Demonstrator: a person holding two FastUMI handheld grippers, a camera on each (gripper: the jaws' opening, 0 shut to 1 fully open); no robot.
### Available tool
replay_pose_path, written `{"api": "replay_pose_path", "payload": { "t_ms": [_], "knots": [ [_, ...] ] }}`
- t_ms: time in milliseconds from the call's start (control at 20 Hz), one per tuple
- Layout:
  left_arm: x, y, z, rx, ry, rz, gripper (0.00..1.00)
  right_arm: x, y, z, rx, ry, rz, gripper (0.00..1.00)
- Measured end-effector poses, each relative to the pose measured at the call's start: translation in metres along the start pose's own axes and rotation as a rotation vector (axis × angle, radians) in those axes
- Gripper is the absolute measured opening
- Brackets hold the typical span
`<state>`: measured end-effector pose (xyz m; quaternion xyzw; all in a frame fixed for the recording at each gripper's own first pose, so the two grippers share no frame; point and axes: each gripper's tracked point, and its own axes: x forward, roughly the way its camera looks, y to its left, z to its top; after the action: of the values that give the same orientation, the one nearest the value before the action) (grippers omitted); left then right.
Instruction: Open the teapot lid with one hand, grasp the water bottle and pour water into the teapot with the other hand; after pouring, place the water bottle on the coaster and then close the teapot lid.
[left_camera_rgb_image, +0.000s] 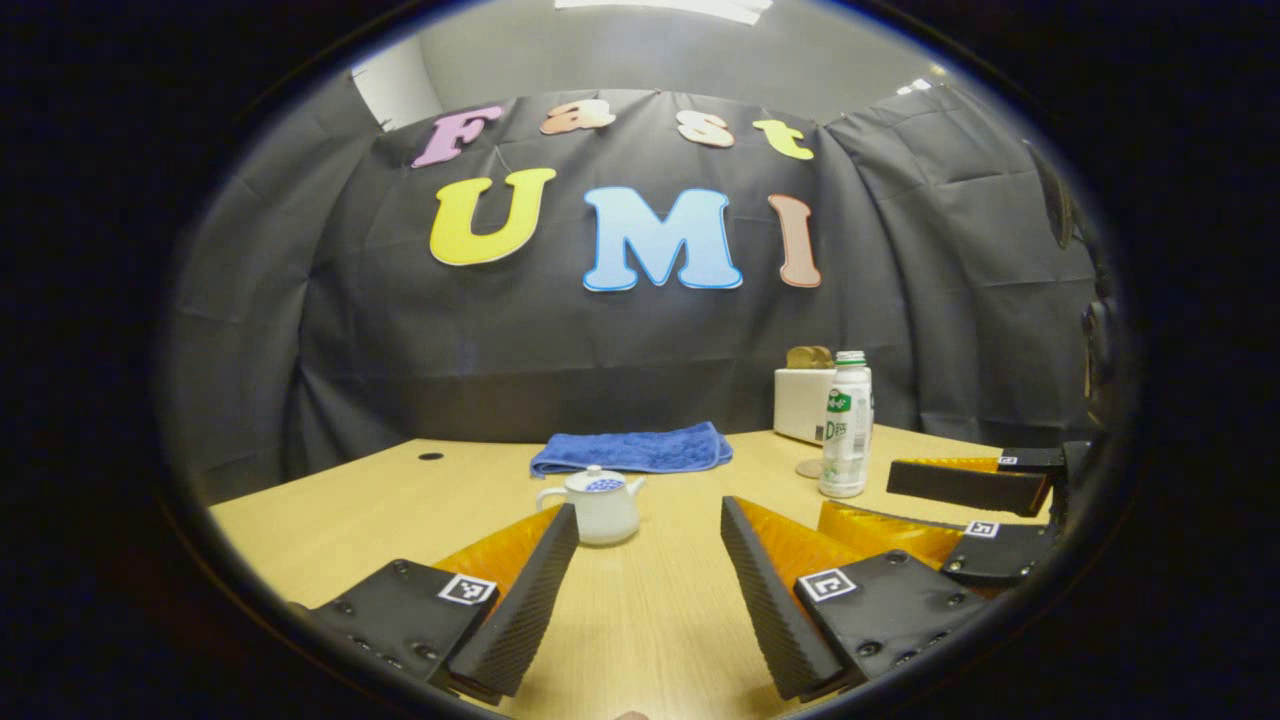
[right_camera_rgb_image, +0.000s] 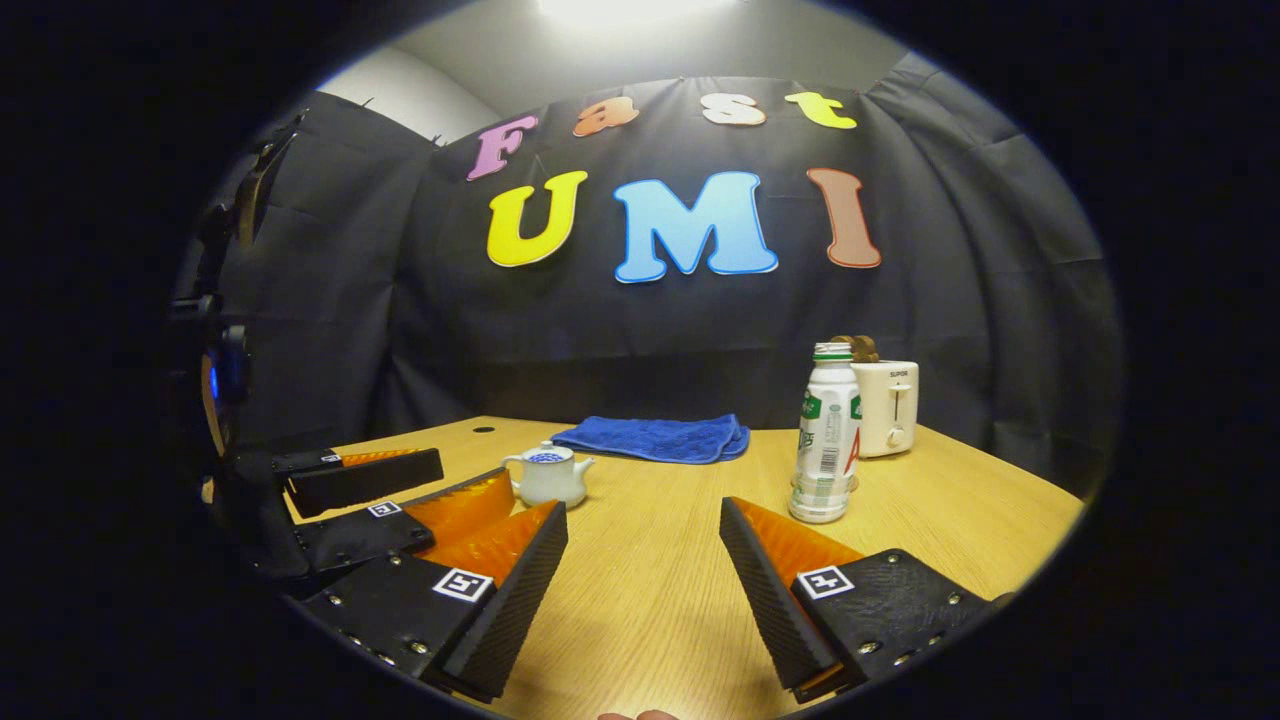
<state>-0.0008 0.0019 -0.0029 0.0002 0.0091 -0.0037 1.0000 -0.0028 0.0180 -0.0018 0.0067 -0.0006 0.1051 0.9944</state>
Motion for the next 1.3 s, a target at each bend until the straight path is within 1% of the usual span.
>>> {"api": "replay_pose_path", "payload": {
  "t_ms": [50,200,300,450,500,550,700,900,1050,1100,1200,1300],
  "knots": [
    [0.003,0.0,-0.001,-0.001,0.004,-0.004,0.99,0.003,-0.004,0.002,-0.001,-0.003,-0.011,0.95],
    [0.024,0.03,0.006,-0.018,-0.007,0.05,1.0,0.013,-0.017,0.002,-0.026,-0.003,-0.05,0.95],
    [0.054,0.043,0.009,-0.049,0.016,0.05,1.0,0.019,-0.028,0.005,-0.062,0.01,-0.065,0.95],
    [0.102,0.057,0.004,-0.105,0.072,0.038,1.0,0.027,-0.042,0.021,-0.051,-0.016,-0.079,0.95],
    [0.117,0.06,0.001,-0.109,0.084,0.04,1.0,0.029,-0.046,0.025,-0.047,-0.023,-0.081,0.95],
    [0.131,0.064,-0.005,-0.099,0.104,0.044,0.99,0.031,-0.05,0.029,-0.044,-0.028,-0.084,0.95],
    [0.163,0.071,-0.019,-0.045,0.14,0.064,0.99,0.033,-0.061,0.031,-0.043,-0.031,-0.097,0.95],
    [0.18,0.068,-0.019,0.0,0.134,0.061,0.99,0.037,-0.071,0.025,-0.024,-0.016,-0.108,0.95],
    [0.185,0.072,-0.022,-0.019,0.138,0.068,0.8,0.037,-0.074,0.024,-0.002,-0.01,-0.109,0.95],
    [0.186,0.072,-0.023,-0.013,0.143,0.065,0.75,0.037,-0.074,0.024,0.002,-0.01,-0.11,0.95],
    [0.188,0.08,-0.024,0.017,0.148,0.098,0.64,0.036,-0.075,0.025,0.002,-0.014,-0.111,0.95],
    [0.19,0.079,-0.023,0.022,0.156,0.089,0.39,0.034,-0.077,0.026,0.002,-0.02,-0.115,0.95]
  ]
}}
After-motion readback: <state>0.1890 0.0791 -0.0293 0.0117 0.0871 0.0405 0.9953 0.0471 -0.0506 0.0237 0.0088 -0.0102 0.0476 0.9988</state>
